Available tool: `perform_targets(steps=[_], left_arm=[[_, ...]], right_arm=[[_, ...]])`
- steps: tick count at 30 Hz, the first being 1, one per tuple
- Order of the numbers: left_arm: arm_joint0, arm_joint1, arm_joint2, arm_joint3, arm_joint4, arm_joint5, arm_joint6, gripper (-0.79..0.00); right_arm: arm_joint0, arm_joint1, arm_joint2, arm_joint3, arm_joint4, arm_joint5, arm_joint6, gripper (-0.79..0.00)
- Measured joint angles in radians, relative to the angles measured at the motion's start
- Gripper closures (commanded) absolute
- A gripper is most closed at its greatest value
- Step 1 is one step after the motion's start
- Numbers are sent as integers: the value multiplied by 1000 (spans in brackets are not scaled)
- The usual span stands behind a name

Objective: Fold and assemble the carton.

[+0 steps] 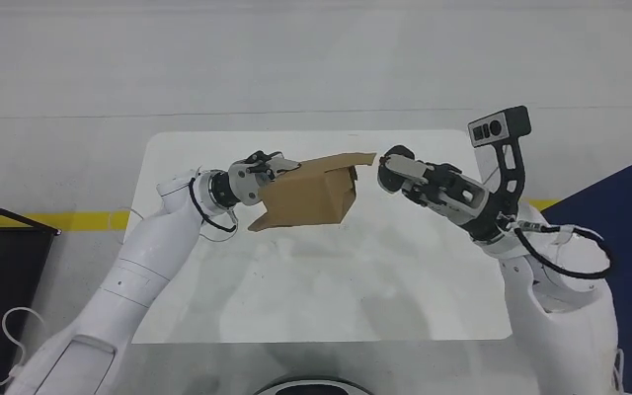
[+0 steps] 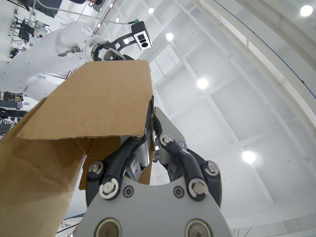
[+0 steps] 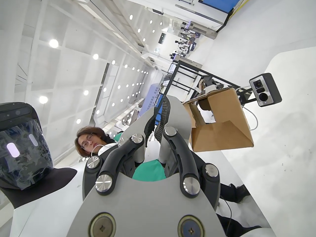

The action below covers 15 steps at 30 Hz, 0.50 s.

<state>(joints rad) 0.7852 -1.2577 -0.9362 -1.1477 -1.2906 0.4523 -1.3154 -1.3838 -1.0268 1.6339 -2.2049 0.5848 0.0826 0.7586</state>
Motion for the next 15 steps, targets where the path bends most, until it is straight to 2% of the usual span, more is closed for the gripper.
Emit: perform_targets(steps=[7, 15], left_arm=[[0, 0, 0, 0, 0, 0, 0, 0], [0, 0, 0, 0, 0, 0, 0, 0]], right_arm=[[97, 5, -102, 44, -84, 103, 51, 0], [80, 10, -125, 50, -135, 126, 78, 0]])
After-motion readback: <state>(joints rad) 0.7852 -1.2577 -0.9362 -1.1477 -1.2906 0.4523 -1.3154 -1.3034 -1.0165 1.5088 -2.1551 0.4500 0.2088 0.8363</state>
